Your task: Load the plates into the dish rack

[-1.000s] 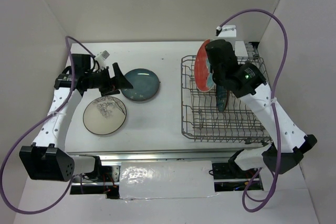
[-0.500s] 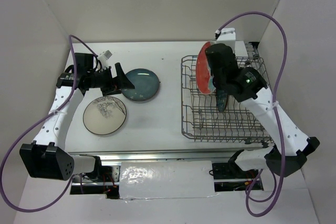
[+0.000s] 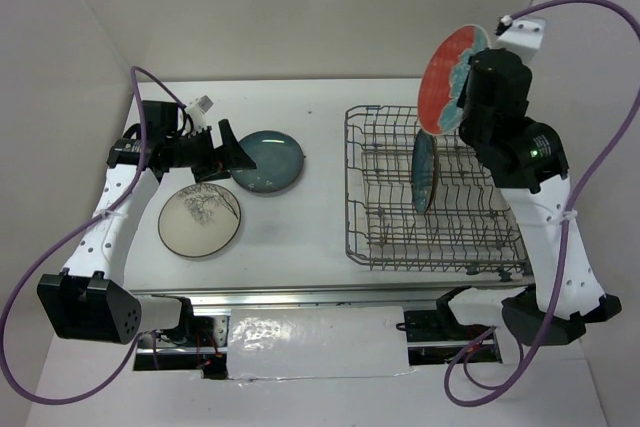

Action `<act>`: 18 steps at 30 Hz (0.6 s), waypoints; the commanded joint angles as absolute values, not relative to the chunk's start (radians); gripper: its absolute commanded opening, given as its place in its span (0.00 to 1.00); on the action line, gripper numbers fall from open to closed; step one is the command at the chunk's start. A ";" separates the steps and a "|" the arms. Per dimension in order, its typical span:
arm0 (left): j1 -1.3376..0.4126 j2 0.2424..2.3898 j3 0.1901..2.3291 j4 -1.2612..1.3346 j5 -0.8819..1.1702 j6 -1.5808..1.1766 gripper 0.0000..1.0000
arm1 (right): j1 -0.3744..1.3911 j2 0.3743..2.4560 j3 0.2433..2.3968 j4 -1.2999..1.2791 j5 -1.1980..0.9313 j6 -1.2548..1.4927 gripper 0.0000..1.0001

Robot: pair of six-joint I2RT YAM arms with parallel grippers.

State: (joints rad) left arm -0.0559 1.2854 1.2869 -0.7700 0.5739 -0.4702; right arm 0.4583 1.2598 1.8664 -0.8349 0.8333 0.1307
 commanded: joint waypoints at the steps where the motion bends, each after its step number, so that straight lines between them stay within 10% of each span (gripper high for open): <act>1: -0.060 1.269 1.325 -0.750 0.592 -0.454 0.99 | 0.388 1.186 1.942 -0.606 0.870 0.121 0.00; 18: -0.066 1.301 1.345 -0.750 0.588 -0.451 0.99 | 0.095 0.968 1.606 -0.477 0.769 0.011 0.00</act>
